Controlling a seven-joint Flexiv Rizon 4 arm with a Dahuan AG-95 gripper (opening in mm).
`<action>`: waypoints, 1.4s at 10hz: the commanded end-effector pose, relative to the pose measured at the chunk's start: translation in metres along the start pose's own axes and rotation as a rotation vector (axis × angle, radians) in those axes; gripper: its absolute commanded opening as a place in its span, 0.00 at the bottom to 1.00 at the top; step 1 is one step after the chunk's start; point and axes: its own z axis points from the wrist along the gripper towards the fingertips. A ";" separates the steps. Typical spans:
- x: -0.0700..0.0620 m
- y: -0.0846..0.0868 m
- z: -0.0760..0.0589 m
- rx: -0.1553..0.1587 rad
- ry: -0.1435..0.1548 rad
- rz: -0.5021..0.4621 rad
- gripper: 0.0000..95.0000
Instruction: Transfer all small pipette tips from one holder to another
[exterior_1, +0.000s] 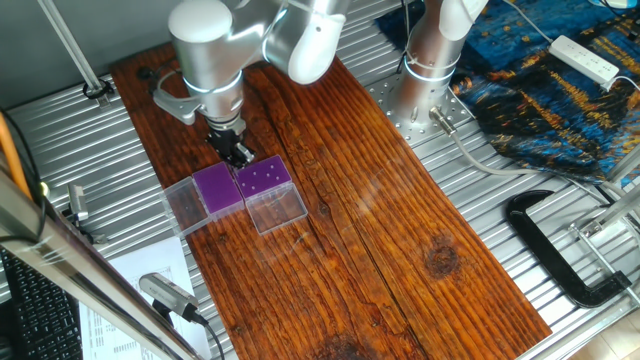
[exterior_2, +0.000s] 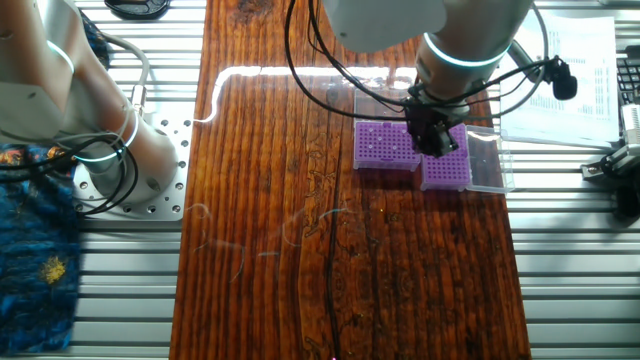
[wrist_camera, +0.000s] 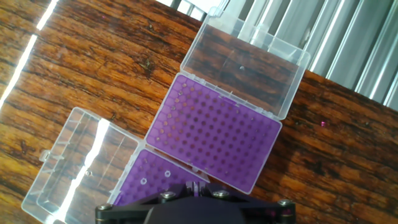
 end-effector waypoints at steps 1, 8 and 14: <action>0.000 0.001 0.001 0.002 -0.002 0.002 0.00; 0.005 0.001 0.004 0.002 -0.003 0.001 0.00; 0.006 0.001 0.009 0.002 -0.001 -0.005 0.00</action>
